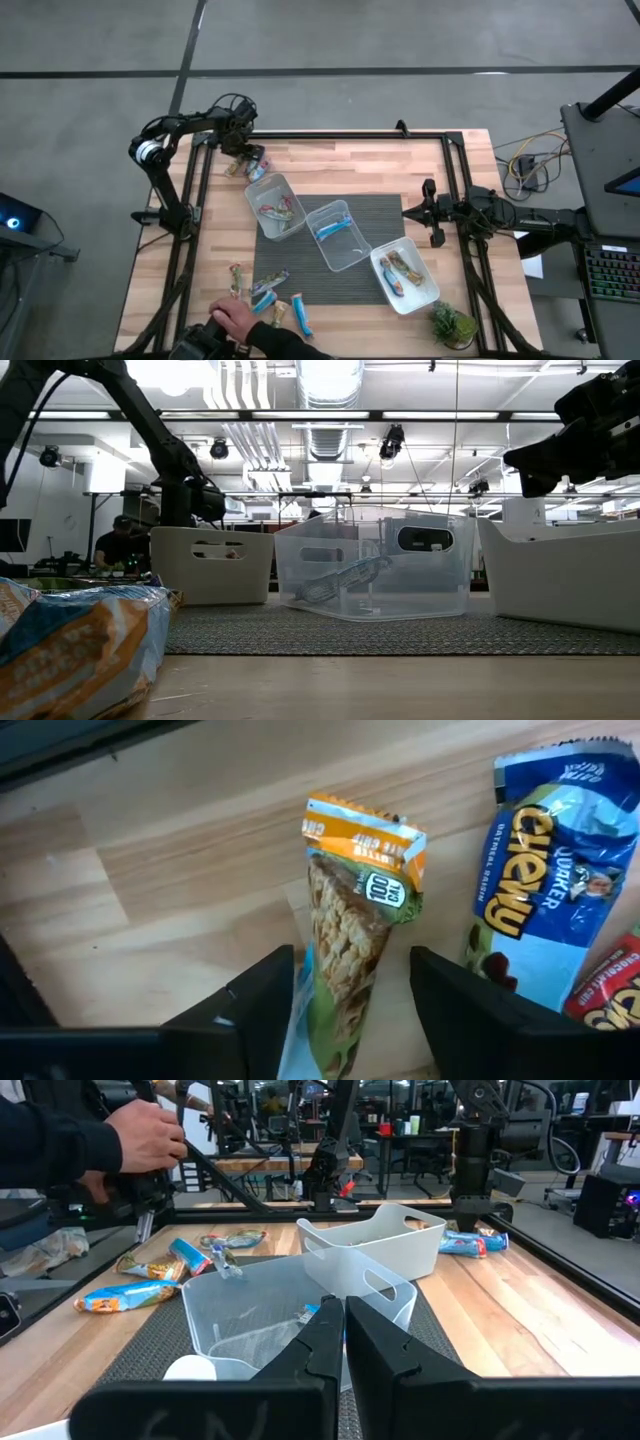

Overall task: Pick and place Granola Bars by type
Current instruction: Put the yellow granola bar into the white bin

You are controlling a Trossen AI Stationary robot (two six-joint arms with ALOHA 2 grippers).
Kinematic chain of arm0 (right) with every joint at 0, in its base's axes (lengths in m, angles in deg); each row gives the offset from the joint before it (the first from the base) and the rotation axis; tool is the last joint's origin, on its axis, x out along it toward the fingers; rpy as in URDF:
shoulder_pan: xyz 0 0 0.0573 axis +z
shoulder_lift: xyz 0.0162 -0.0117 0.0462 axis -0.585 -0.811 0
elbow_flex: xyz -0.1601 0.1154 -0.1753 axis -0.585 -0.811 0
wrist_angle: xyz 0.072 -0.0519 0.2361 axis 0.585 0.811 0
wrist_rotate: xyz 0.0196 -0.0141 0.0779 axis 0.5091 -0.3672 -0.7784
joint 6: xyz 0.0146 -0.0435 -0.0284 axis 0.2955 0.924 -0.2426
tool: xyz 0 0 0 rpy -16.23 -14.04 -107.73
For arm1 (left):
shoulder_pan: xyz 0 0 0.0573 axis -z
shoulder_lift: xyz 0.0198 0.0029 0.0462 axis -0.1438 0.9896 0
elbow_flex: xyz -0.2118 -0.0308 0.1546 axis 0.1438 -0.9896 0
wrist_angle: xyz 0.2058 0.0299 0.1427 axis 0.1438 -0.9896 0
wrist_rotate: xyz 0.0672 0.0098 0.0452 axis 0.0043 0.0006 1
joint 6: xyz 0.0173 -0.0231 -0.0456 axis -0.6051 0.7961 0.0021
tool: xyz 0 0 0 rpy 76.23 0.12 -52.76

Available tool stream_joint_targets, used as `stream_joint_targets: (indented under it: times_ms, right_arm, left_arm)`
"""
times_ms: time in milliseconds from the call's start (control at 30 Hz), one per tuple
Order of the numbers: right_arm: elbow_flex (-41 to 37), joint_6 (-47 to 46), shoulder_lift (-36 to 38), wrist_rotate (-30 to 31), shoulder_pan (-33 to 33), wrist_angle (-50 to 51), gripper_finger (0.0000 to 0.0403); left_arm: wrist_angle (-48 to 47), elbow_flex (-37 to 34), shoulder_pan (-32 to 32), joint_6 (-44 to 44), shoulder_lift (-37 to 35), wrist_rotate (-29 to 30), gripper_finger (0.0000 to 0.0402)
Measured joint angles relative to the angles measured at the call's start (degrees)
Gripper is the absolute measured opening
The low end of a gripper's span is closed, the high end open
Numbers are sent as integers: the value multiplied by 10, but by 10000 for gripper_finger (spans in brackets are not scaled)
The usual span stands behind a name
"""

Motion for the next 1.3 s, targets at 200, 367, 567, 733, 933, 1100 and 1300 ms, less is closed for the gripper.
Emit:
stream_joint_targets:
  times_ms: [200, 367, 567, 733, 933, 1100, 1300]
  right_arm:
    - [0, 0, 0, 0, 0, 0, 8]
    - [0, 0, 0, 0, 0, 0, 9]
    - [0, 0, 0, 0, 0, 0, 9]
    - [0, 0, 0, 0, 0, 0, 8]
    - [0, 0, 0, 0, 0, 0, 8]
    - [0, 0, 0, 0, 0, 0, 8]
    - [0, 0, 0, 0, 0, 0, 8]
  left_arm:
    - [-5, 0, 0, 1, 0, -10, 128]
    - [-5, 0, 0, 2, 0, -11, 92]
    - [-7, 0, 0, 2, 0, -14, 57]
    - [-8, 2, 0, 2, 0, -16, 48]
    - [-32, 24, 0, 0, -1, -16, 47]
    - [-63, 58, 0, -1, -1, -6, 47]
    - [-84, 92, 0, -7, -2, -4, 47]
